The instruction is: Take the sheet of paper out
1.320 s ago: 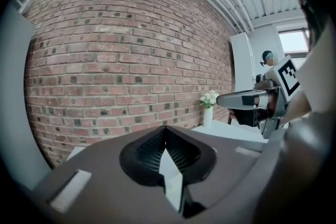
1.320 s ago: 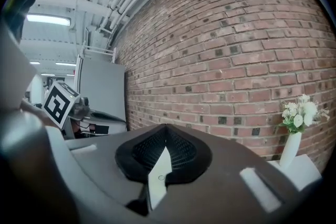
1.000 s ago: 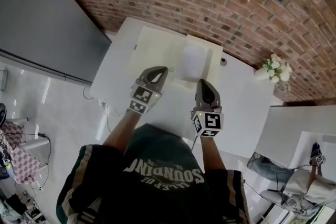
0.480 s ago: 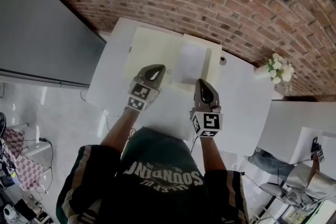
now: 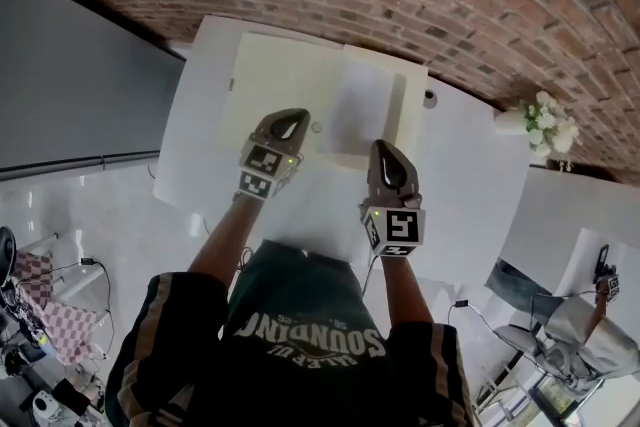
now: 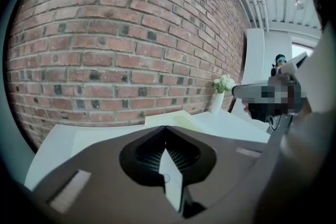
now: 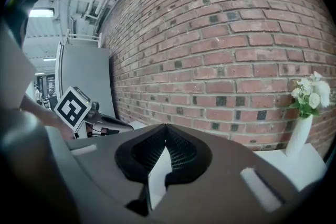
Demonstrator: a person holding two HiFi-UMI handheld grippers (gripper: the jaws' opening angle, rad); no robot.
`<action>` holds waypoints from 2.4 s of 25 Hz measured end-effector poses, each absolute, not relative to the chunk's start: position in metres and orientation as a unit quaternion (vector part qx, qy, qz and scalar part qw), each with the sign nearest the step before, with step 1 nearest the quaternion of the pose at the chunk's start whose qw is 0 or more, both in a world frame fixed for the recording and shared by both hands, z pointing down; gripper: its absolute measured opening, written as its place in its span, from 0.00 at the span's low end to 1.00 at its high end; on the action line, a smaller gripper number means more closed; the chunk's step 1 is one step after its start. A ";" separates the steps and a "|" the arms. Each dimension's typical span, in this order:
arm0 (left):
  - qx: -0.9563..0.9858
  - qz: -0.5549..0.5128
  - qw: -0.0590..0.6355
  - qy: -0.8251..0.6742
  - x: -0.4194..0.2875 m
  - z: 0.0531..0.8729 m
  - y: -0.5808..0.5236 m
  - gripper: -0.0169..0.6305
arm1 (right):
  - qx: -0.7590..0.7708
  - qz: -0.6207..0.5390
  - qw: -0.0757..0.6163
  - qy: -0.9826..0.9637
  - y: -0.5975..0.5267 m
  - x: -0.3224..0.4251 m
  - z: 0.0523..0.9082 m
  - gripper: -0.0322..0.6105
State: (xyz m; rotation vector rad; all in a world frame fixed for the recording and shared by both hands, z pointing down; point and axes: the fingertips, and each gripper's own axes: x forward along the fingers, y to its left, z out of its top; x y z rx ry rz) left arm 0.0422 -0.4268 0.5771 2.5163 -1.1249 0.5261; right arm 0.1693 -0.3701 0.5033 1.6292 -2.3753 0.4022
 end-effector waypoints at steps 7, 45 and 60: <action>0.885 0.199 0.187 -0.378 0.054 0.605 -0.446 0.04 | 0.578 0.173 0.127 -0.787 -0.387 0.187 0.538 0.05; 0.802 0.252 0.430 -0.329 0.111 0.753 -0.475 0.20 | 0.591 0.231 0.154 -0.758 -0.384 0.217 0.599 0.05; 0.801 0.291 0.411 -0.324 0.112 0.763 -0.472 0.04 | 0.598 0.233 0.155 -0.751 -0.375 0.223 0.599 0.05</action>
